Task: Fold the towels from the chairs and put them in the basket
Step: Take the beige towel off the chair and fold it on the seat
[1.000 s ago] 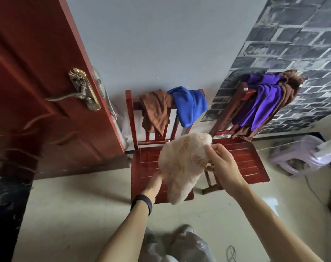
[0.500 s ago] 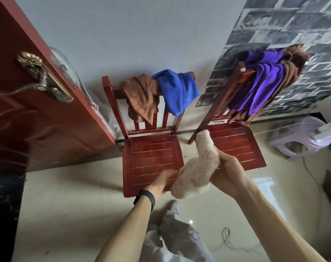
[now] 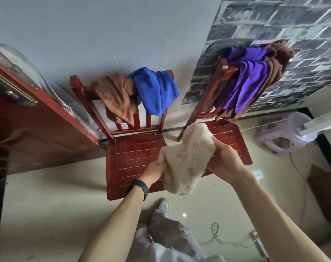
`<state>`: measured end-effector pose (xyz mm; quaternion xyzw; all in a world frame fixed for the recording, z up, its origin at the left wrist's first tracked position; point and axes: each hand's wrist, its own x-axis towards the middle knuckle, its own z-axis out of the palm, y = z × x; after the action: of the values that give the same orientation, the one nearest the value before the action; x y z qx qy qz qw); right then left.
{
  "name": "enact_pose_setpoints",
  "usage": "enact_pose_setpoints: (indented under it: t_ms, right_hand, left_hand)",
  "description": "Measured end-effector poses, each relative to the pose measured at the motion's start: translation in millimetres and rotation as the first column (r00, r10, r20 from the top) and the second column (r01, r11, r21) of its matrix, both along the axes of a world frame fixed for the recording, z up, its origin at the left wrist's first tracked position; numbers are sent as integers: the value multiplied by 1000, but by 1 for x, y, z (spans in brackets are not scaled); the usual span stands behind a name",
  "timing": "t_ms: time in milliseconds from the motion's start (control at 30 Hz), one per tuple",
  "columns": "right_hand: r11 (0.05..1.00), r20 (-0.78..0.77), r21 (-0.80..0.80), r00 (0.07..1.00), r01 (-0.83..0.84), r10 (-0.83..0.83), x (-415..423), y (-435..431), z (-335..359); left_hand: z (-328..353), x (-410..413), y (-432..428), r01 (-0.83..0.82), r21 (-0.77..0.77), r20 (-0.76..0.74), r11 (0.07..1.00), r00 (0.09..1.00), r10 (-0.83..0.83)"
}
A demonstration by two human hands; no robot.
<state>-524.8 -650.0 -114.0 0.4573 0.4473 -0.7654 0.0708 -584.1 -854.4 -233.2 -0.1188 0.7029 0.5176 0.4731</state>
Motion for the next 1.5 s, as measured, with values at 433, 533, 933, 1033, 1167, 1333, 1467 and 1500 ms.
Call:
enact_pose_setpoints:
  t_ms: [433, 533, 933, 1033, 1167, 1333, 1467, 1500]
  right_hand:
    - [946, 447, 188, 881, -263, 156, 23, 12, -139]
    - [893, 457, 210, 848, -397, 269, 25, -4, -164]
    - [701, 308, 559, 896, -442, 320, -97, -50, -261]
    - [668, 284, 620, 912, -411, 297, -124, -53, -305]
    - [637, 445, 546, 833, -544, 329, -106, -70, -366]
    - [659, 587, 380, 720, -649, 370, -57, -115, -425]
    - [589, 635, 439, 698, -679, 331, -55, -138, -456]
    - [576, 634, 468, 709, -670, 309, -59, -142, -461]
  left_hand:
    - [-19, 2, -135, -100, -301, -66, 948, 994, 83]
    - [-27, 14, -153, -33, -363, -38, 931, 999, 21]
    - [-144, -37, -175, -258, -382, -272, 887, 949, 158]
    - [-194, -66, -176, -348, -356, -304, 868, 921, 245]
    - [-255, -80, -191, -290, -458, -277, 840, 945, 174]
    - [-302, -70, -207, -171, -554, -208, 815, 976, 63]
    - [-334, -75, -215, -163, -562, -154, 811, 984, 90]
    - [-341, -78, -215, -175, -564, -138, 807, 983, 117]
